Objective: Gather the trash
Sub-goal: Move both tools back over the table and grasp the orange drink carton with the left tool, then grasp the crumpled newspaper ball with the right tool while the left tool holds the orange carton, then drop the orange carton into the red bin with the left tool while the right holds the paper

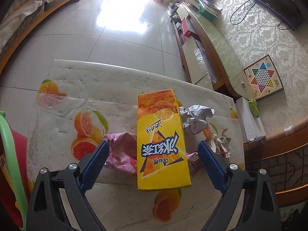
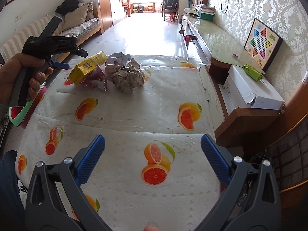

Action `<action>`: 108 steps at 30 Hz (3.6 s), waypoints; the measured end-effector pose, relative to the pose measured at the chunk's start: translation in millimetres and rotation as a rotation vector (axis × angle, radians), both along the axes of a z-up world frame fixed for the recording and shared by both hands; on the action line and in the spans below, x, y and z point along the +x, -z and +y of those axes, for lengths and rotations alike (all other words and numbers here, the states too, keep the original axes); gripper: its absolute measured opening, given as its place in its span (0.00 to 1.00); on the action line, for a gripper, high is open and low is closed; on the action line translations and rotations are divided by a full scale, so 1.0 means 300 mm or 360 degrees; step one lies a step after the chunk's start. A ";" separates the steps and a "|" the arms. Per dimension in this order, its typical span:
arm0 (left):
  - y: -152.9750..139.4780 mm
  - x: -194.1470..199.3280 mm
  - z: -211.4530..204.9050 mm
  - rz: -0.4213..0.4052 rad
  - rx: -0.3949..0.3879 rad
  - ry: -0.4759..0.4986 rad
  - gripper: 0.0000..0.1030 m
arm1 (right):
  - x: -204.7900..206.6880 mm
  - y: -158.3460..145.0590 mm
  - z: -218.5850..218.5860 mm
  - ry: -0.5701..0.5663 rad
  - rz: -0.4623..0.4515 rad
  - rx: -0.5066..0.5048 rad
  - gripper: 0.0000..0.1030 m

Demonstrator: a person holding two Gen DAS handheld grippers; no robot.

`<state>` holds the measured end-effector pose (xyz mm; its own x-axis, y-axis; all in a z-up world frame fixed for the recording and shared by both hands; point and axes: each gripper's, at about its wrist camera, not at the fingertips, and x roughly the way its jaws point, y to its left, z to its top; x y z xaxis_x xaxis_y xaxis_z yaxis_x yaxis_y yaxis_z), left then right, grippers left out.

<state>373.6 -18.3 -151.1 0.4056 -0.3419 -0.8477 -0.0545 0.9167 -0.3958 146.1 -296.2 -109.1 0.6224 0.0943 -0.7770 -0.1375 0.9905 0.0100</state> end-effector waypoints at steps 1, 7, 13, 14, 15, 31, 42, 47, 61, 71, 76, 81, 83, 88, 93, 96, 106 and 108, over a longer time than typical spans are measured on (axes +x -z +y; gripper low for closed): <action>0.014 0.006 -0.005 0.0018 -0.0011 -0.0010 0.84 | -0.002 0.006 -0.009 0.0010 0.0005 0.0006 0.95; 0.059 0.030 -0.049 0.0081 -0.0019 0.0029 0.83 | 0.002 0.037 -0.046 0.0052 0.0043 0.0036 0.95; 0.086 0.048 -0.091 0.0126 -0.0004 0.0077 0.72 | 0.003 0.049 -0.051 0.0060 0.0053 0.0051 0.95; 0.087 0.047 -0.097 0.0124 0.0011 0.0087 0.56 | 0.003 0.050 -0.052 0.0062 0.0054 0.0050 0.95; 0.081 0.042 -0.097 0.0111 0.0032 0.0094 0.57 | 0.003 0.049 -0.052 0.0063 0.0053 0.0050 0.95; -0.198 -0.190 0.026 -0.0280 0.0147 0.0165 0.57 | 0.194 -0.012 0.067 -0.0026 -0.0036 0.0071 0.95; -0.251 -0.437 0.181 -0.0318 0.0069 0.0126 0.57 | 0.509 0.023 0.153 0.0095 0.0061 0.0339 0.95; -0.253 -0.504 0.217 -0.0321 0.0071 0.0133 0.57 | 0.628 0.110 0.163 0.0287 0.0216 0.0552 0.95; -0.339 -0.561 0.282 -0.0428 0.0124 0.0141 0.57 | 0.670 0.236 0.318 0.0311 0.0292 0.0283 0.83; -0.317 -0.605 0.359 -0.0445 0.0112 0.0074 0.57 | 0.581 0.150 0.240 0.0239 0.0148 0.0245 0.50; -0.308 -0.635 0.404 -0.0468 0.0124 0.0022 0.57 | 0.499 0.035 0.217 0.0197 0.0004 0.0206 0.50; -0.306 -0.665 0.464 -0.0488 0.0160 -0.0035 0.57 | 0.406 -0.097 0.275 0.0064 -0.0135 0.0141 0.50; -0.306 -0.677 0.497 -0.0494 0.0156 -0.0071 0.57 | 0.379 -0.143 0.317 0.0004 -0.0177 0.0128 0.50; -0.298 -0.711 0.593 -0.0506 0.0197 -0.0161 0.57 | 0.316 -0.218 0.443 -0.0155 -0.0237 0.0090 0.50; -0.286 -0.728 0.693 -0.0503 0.0267 -0.0256 0.57 | 0.272 -0.244 0.573 -0.0298 -0.0234 0.0097 0.50; -0.264 -0.720 0.759 -0.0473 0.0302 -0.0314 0.57 | 0.251 -0.242 0.649 -0.0379 -0.0219 0.0098 0.50; -0.174 -0.672 0.916 -0.0353 0.0305 -0.0427 0.85 | 0.189 -0.250 0.921 -0.0619 -0.0196 0.0074 0.50; -0.174 -0.692 0.941 -0.0369 0.0283 -0.0464 0.87 | 0.183 -0.253 0.981 -0.0662 -0.0197 0.0070 0.50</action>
<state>166.1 263.9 -98.9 0.6507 -0.0407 -0.7582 -0.2501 0.9313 -0.2647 200.9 -2.0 -33.2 0.6126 0.3879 -0.6886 -0.5274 0.8496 0.0094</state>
